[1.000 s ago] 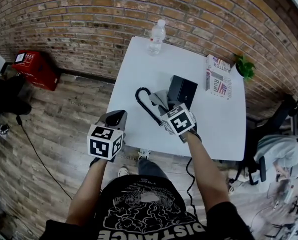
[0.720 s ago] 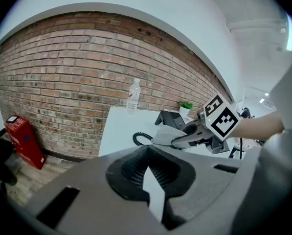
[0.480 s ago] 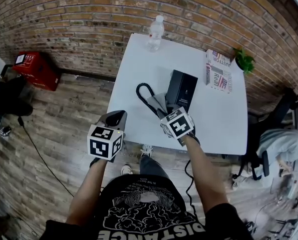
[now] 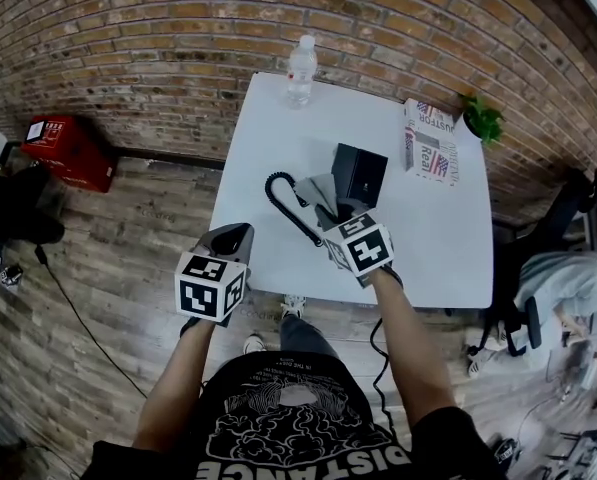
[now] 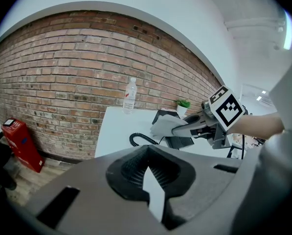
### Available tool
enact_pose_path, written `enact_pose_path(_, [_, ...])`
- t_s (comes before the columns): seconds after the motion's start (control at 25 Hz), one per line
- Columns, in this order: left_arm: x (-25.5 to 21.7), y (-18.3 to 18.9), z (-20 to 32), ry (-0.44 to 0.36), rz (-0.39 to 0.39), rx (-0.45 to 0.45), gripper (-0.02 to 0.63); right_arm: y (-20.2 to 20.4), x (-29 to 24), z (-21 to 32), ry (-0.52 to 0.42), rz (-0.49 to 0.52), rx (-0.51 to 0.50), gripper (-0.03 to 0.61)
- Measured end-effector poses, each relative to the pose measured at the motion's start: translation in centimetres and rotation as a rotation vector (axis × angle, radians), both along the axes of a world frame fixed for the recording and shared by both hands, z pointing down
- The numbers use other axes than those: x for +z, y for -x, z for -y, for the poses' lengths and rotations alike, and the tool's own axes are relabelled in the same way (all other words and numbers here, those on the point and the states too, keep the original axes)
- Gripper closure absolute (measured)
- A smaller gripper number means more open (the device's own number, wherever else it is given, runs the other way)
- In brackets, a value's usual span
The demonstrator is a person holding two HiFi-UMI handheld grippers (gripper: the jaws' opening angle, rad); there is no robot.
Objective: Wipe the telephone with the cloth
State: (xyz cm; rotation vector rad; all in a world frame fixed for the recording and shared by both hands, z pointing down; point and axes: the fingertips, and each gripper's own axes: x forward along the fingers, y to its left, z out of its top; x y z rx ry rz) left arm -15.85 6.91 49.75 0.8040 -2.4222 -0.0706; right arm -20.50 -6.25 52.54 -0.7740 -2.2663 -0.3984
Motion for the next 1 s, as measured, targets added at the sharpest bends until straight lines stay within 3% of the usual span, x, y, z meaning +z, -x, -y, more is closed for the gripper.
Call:
enact_pose_path(0.24, [-0.4,1.6,1.2,-0.004,0.008,0.014,0.607,2.9,-3.9,1.7,0.052,0.073,0.038,0.566])
enact_pose_path(0.64, [-0.8,5.4,4.1,-0.022,0.022,0.024,0.607,8.1,-8.0,7.0,0.051,0.182,0.127,0.566])
enact_pose_path(1.0, [0.2,7.7,4.5,-0.020,0.001,-0.009,0.607,11.9,-7.8,10.7,0.030,0.177,0.175,0.566])
